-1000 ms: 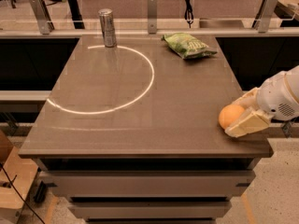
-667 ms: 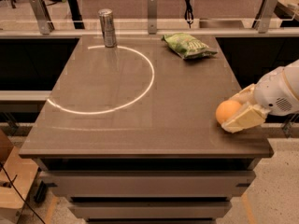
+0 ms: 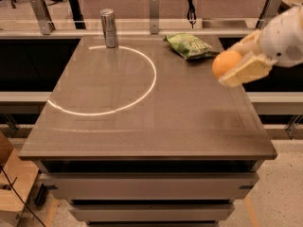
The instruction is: Move orange near redbull can
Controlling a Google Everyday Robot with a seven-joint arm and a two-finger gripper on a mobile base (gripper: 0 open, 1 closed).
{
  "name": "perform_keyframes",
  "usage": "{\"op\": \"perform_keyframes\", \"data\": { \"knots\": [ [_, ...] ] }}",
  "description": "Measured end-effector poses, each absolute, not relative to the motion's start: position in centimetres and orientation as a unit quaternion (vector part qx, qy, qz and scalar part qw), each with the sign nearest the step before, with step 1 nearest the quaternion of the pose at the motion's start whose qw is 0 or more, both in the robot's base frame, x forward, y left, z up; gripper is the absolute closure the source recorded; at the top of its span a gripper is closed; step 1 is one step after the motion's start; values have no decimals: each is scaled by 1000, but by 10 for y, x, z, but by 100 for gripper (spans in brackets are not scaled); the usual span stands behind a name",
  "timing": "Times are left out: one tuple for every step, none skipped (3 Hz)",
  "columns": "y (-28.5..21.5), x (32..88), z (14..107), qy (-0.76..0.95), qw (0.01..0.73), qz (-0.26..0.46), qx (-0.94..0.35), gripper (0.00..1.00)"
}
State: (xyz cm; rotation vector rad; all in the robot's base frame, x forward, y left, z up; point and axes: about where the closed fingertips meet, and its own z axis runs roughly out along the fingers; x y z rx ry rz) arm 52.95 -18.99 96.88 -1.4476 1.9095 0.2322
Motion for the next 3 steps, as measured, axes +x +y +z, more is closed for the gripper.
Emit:
{"op": "perform_keyframes", "data": {
  "knots": [
    [-190,534,990,733,376,79,-561,100],
    [-185,536,973,746,380,94,-538,100],
    [-163,555,962,745,415,107,-511,100]
  ]
}}
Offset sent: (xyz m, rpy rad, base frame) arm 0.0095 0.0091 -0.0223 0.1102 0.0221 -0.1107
